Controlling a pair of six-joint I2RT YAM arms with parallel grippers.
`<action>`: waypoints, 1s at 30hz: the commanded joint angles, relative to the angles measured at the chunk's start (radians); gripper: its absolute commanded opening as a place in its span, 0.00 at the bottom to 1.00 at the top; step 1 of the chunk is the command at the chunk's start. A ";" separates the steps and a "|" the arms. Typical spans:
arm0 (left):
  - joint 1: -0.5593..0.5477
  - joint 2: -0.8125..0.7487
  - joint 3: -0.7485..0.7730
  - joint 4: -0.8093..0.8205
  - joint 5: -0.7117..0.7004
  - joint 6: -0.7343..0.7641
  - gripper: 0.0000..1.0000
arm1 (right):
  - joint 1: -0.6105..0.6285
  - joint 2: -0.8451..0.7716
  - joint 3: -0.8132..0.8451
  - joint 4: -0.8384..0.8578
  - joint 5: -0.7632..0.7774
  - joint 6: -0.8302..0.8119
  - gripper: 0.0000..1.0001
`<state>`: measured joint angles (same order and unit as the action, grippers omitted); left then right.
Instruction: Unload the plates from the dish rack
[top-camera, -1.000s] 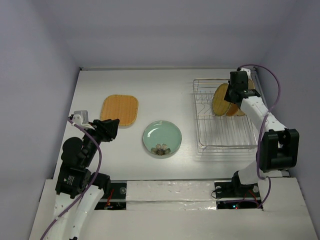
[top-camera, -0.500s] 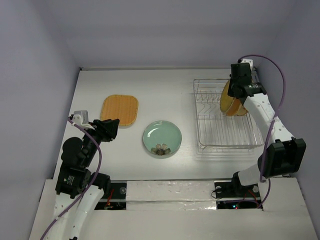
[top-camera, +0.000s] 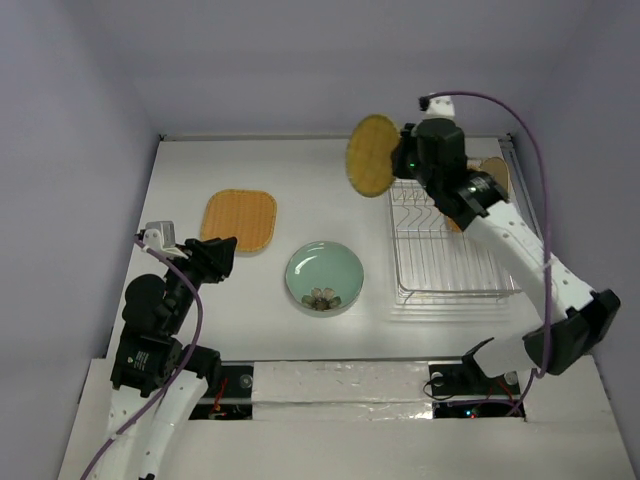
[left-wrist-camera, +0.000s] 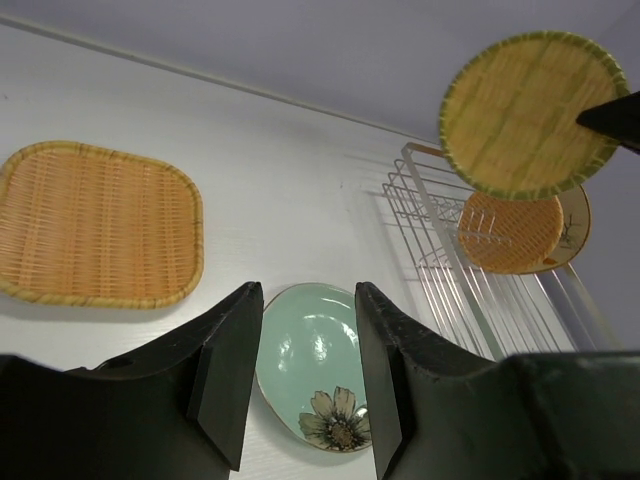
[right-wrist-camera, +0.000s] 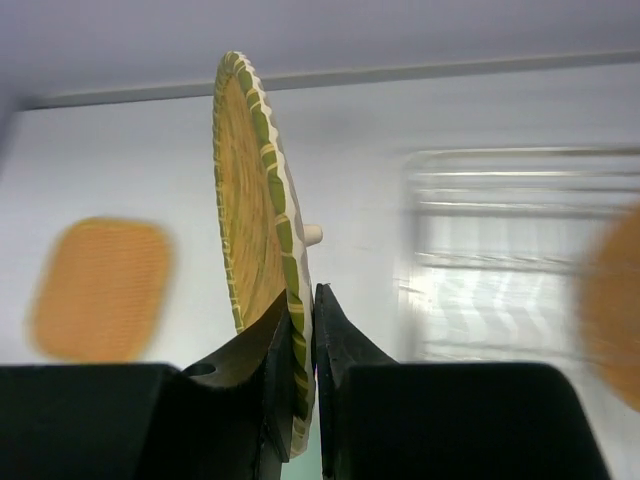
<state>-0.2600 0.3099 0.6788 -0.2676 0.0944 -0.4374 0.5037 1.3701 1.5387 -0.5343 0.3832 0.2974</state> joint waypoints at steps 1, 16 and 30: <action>0.005 -0.017 0.004 0.018 -0.059 -0.015 0.38 | 0.090 0.125 -0.022 0.340 -0.245 0.182 0.00; 0.015 -0.025 -0.001 0.014 -0.078 -0.023 0.70 | 0.292 0.862 0.458 0.628 -0.464 0.658 0.00; 0.015 -0.026 -0.002 0.019 -0.067 -0.021 0.69 | 0.322 1.032 0.509 0.487 -0.437 0.706 0.35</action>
<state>-0.2512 0.2848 0.6788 -0.2886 0.0200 -0.4599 0.8131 2.4111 2.0258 -0.0563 -0.0624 1.0008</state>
